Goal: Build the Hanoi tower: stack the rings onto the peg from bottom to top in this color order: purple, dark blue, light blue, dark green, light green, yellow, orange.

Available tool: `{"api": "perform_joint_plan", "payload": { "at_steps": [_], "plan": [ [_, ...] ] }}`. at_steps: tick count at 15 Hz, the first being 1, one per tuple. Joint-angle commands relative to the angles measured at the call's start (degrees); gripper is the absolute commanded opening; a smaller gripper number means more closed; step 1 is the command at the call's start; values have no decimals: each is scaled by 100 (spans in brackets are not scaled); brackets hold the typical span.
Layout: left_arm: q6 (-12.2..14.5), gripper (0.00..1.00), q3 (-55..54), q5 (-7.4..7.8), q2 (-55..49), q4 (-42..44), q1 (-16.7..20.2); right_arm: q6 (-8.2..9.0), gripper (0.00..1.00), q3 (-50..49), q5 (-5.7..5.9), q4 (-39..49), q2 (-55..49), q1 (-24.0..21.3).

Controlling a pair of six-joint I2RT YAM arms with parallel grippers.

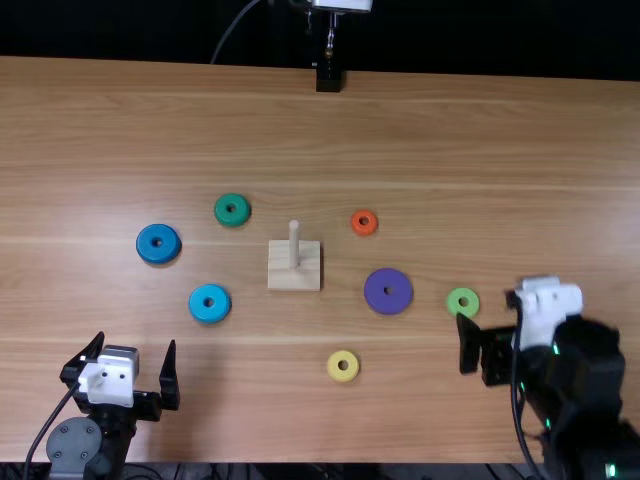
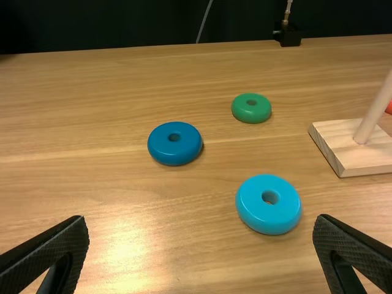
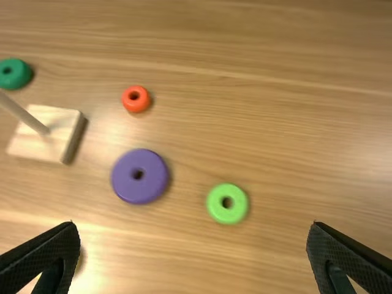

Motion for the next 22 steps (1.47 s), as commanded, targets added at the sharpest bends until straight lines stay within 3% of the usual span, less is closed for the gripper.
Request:
{"api": "perform_joint_plan", "payload": {
  "at_steps": [1, 2, 3, 4, 5, 8, 9, 11, 12, 22],
  "plan": [
    [70, 100, -622, 69, -69, -431, -50, 921, 100, 550, -45, -99, 444, 330],
    [70, 100, -622, 59, -69, -431, -50, 1385, 100, 840, -45, -109, 646, 594],
    [70, 100, -622, 69, -69, -431, -50, 1628, 100, 998, -45, -141, 928, 823],
    [70, 100, -622, 69, -69, -431, -50, 1649, 100, 1060, -34, -183, 1306, 1095],
    [70, 100, -622, 69, -69, -431, -50, 1638, 100, 1095, -34, -183, 1692, 1306],
    [70, 100, -622, 69, -69, -431, -50, 1491, 100, 1042, 40, -109, 2703, 1332],
    [70, 100, -622, 59, -69, -431, -50, 1311, 100, 1051, 29, -99, 3002, 1315],
    [70, 100, -622, 69, -69, -431, -50, 795, 100, 1051, 29, -99, 3512, 1315],
    [70, 100, -622, 59, -69, -431, -41, 742, 100, 1034, 40, -99, 3626, 1306],
    [70, 100, -622, 69, -69, -431, -50, 826, 100, 1077, 40, -67, 4689, 1288]
  ]
}}
